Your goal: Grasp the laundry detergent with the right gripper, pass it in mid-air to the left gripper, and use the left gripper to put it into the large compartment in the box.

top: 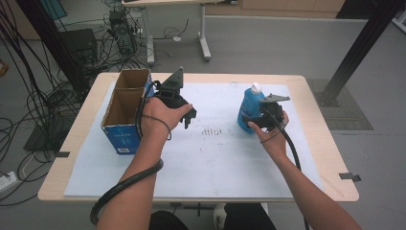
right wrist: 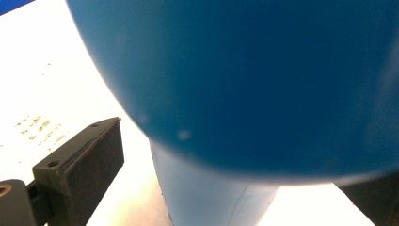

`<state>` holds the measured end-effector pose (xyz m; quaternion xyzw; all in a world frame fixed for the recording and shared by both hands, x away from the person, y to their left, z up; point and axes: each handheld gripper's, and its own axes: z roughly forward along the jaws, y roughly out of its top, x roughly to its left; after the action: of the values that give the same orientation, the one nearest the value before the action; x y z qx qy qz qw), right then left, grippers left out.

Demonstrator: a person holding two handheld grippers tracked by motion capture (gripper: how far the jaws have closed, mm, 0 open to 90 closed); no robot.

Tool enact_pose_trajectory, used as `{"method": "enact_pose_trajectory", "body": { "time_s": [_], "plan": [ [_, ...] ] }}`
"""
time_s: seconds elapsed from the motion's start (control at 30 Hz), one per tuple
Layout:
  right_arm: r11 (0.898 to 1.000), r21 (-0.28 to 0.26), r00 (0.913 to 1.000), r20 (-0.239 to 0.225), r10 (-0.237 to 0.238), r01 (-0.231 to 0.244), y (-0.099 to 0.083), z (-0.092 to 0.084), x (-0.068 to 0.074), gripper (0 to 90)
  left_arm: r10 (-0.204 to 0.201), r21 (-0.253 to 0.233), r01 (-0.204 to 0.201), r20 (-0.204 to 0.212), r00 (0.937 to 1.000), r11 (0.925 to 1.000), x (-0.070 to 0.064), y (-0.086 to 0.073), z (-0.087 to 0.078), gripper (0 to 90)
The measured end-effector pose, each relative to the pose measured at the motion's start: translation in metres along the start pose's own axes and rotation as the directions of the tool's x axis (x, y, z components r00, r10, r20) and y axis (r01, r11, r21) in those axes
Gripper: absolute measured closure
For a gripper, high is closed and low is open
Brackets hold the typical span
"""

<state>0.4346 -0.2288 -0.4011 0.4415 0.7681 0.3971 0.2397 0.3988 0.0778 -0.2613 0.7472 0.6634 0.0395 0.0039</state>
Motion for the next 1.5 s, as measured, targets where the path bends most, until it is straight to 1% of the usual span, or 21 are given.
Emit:
{"method": "enact_pose_trajectory", "body": {
  "time_s": [0.43,0.67,0.9,1.0,1.17,1.27,1.5],
  "plan": [
    [1.0,-0.006,1.0,-0.002,-0.006,0.005,0.0007,-0.0006,0.0,1.9,0.002,0.0,-0.002,-0.001,1.0,1.0,-0.0009,0.0004,-0.0009,6.3],
    [1.0,-0.001,1.0,-0.006,-0.008,0.008,0.0004,0.0008,-0.0002,2.2,0.0,0.0,0.0,0.001,1.0,1.0,-0.0007,0.0005,0.0004,6.3],
    [1.0,-0.001,0.9999,-0.013,-0.009,0.009,-0.0001,0.0035,0.0003,8.4,0.001,0.001,-0.001,-0.001,1.0,1.0,-0.0002,0.0015,0.0008,6.3],
    [1.0,-0.012,0.9998,-0.018,-0.008,0.007,0.0002,0.0041,0.0007,14.4,0.0,0.003,0.0,0.001,1.0,1.0,0.0003,0.0016,0.0022,6.3],
    [1.0,-0.019,0.9999,-0.015,-0.006,0.006,0.0005,0.0057,0.0005,18.8,0.001,0.008,-0.001,0.0,1.0,1.0,0.0012,0.002,0.0037,6.4],
    [1.0,-0.023,0.9998,-0.019,-0.005,0.005,0.0004,0.0073,-0.0003,25.2,-0.002,0.007,0.002,0.0,1.0,1.0,0.0015,0.0023,0.004,6.3],
    [1.0,-0.029,0.9997,-0.023,-0.005,0.005,0.0002,0.0091,-0.001,30.6,-0.002,0.007,0.002,-0.004,1.0,1.0,0.0019,0.0035,0.0038,6.3]
  ]
}}
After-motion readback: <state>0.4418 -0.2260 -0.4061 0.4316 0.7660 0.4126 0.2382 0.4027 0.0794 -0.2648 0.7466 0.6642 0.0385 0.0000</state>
